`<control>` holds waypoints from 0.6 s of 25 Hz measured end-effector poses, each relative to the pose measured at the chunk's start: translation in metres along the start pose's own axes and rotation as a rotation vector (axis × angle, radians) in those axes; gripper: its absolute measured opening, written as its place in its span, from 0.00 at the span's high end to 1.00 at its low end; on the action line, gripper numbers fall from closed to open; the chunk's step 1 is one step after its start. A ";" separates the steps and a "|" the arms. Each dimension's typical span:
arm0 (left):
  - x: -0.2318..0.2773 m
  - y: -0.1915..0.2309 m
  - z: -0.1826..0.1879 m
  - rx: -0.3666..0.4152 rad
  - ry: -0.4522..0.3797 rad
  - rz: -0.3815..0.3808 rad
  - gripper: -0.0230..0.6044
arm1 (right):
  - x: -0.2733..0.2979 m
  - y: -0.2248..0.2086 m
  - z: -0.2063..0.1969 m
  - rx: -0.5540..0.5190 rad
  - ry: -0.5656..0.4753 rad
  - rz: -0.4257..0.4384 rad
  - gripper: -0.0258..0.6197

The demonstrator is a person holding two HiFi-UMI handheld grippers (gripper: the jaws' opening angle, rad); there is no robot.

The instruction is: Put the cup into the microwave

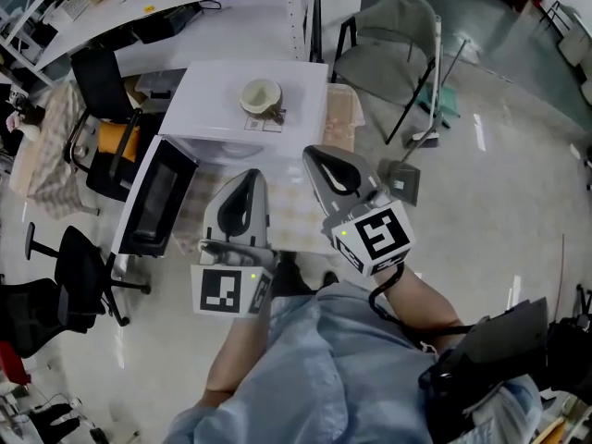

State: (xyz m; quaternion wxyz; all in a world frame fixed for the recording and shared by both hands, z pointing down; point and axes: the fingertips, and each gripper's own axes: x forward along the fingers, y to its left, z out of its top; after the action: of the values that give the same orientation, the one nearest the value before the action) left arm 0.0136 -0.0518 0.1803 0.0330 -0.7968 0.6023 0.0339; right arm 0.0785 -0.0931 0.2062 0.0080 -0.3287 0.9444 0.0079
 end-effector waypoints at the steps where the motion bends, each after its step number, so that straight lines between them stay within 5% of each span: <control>1: 0.004 0.006 -0.001 -0.003 -0.001 -0.004 0.96 | 0.006 -0.002 0.000 -0.004 0.001 -0.004 0.97; 10: 0.052 0.058 -0.020 -0.053 0.028 -0.040 0.96 | 0.063 -0.024 -0.011 0.004 0.026 -0.044 0.95; 12: 0.063 0.070 -0.025 -0.060 0.034 -0.050 0.96 | 0.079 -0.028 -0.012 0.004 0.027 -0.047 0.88; 15: 0.078 0.090 -0.034 -0.080 0.048 -0.062 0.96 | 0.104 -0.031 -0.020 0.004 0.059 -0.040 0.64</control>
State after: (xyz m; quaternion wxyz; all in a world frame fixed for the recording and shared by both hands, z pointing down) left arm -0.0511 -0.1538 0.2053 -0.0123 -0.8163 0.5763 0.0377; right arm 0.0155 -0.1822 0.2239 -0.0191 -0.3476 0.9374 -0.0040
